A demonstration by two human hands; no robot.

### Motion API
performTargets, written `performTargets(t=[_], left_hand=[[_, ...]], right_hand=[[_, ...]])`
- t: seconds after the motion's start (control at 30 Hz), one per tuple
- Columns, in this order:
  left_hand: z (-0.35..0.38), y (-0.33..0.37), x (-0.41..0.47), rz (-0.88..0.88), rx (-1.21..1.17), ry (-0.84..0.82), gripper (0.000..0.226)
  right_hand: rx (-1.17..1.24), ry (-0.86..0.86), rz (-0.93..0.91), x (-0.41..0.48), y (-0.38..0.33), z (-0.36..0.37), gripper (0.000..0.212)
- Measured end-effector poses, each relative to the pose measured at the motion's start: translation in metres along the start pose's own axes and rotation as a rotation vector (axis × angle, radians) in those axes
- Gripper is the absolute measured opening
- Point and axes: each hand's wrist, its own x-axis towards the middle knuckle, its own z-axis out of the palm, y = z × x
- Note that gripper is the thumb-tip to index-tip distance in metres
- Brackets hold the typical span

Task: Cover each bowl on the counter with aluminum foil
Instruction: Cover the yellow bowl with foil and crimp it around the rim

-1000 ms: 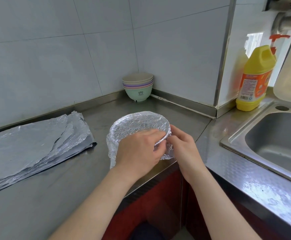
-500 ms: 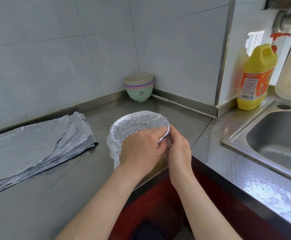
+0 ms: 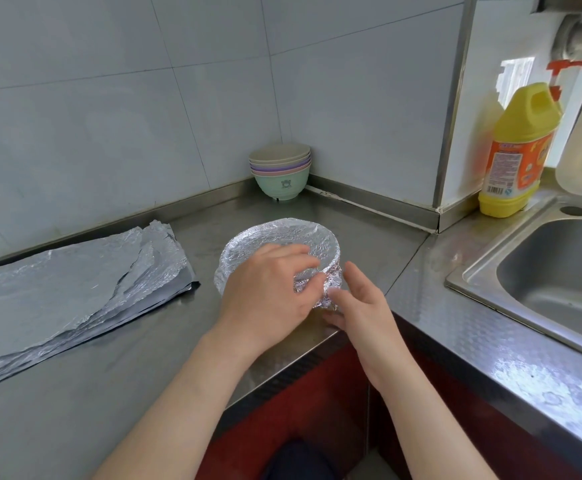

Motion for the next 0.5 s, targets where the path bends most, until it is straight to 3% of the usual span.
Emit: performTargets(t=[0.1,0.23,0.37,0.5], left_hand=[[0.0,-0.005,-0.007,0.031,-0.013,0.046,0.024],[0.011,-0.008,-0.01,-0.012,-0.062,0.099,0.015],[0.017,-0.003,-0.009,-0.036,-0.049,0.123,0.011],[0.022,0.002,-0.008,-0.042,-0.039,0.155,0.011]], right_hand=[[-0.046,-0.038,-0.049,-0.005,0.003,0.001,0.055],[-0.227,0.076,-0.123,-0.007,0.002,0.01,0.05],[-0.473,0.202,-0.33,-0.013,-0.002,0.017,0.017],[-0.558,0.251,-0.342,-0.011,-0.003,0.023,0.025]])
